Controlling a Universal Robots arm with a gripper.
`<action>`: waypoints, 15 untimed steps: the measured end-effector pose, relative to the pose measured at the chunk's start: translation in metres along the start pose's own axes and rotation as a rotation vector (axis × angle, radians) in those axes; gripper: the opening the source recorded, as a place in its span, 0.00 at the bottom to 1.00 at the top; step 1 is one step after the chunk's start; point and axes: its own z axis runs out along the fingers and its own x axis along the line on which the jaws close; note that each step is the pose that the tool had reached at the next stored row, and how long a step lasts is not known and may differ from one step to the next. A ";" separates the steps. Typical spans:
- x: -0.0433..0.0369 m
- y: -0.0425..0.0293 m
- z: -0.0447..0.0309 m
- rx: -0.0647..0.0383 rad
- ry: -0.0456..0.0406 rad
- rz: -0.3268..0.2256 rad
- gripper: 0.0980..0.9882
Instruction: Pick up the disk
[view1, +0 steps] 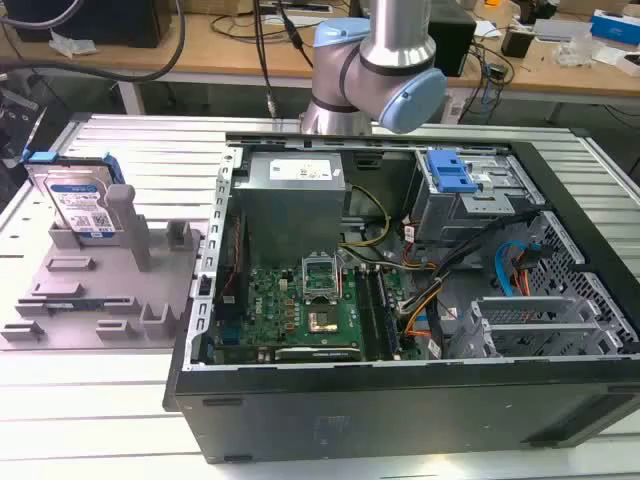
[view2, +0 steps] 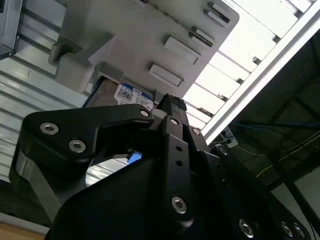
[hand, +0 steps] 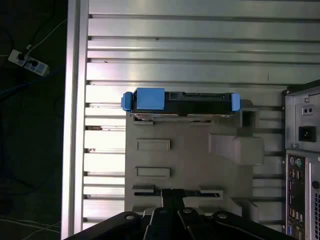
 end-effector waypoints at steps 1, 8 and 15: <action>0.0000 0.0000 0.0000 0.000 0.0000 0.000 0.01; 0.0000 0.0000 0.0000 0.000 0.0001 -0.001 0.01; 0.0001 0.0001 0.0006 0.000 0.0035 -0.092 0.01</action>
